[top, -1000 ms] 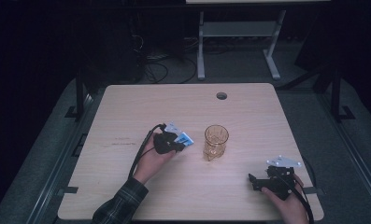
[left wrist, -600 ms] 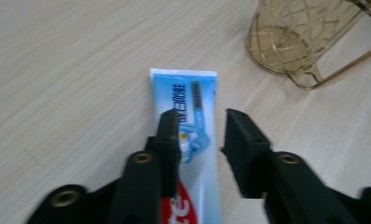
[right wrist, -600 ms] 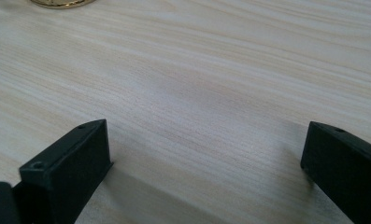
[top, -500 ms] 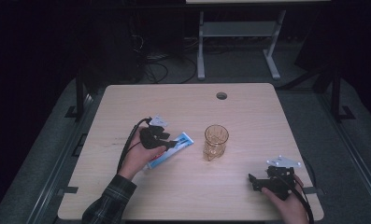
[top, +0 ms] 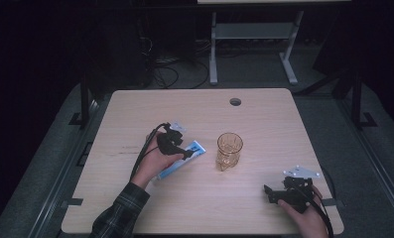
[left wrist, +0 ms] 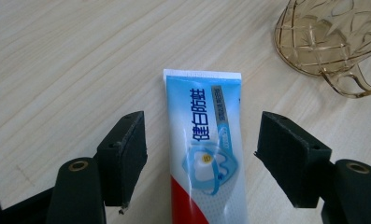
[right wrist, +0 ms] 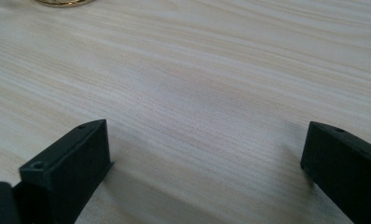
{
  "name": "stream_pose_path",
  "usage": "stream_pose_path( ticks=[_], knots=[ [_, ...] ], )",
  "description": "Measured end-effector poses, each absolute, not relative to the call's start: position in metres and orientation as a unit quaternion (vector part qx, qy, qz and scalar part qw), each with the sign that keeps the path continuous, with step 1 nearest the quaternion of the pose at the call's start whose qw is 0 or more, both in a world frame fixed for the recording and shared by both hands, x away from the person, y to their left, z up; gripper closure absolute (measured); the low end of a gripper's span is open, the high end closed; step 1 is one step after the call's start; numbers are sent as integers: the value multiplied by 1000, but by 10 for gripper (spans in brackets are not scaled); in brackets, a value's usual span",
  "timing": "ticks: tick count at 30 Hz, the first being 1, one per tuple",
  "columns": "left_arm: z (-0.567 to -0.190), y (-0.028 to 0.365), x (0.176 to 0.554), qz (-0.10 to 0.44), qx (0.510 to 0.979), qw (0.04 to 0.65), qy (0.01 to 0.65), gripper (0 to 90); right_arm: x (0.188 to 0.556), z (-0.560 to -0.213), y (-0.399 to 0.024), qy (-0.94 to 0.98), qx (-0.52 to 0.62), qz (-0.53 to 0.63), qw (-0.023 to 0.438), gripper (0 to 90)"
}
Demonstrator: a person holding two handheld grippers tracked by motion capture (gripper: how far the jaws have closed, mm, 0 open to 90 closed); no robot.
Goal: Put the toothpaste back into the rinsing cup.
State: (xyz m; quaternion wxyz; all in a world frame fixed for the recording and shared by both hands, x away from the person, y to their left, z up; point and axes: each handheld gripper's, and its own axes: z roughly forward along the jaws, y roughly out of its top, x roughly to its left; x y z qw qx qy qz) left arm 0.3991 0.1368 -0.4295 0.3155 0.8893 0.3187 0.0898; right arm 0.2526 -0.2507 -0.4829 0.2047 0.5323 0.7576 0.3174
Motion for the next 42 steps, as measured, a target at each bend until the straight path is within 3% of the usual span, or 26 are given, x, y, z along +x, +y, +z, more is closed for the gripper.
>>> stream_pose_path(
  ticks=[24, 35, 42],
  knots=[
    [-453, 116, 407, 92, 913, 256, 304, 360, 253, -483, -251, 760, 529, 318, 203, 7],
    [-452, 115, 406, 89, 912, 257, 308, 446, 252, -483, -250, 760, 528, 319, 203, 8],
    [-450, 117, 406, 78, 912, 258, 309, 554, 252, -483, -251, 761, 527, 319, 203, 7]
  ],
)
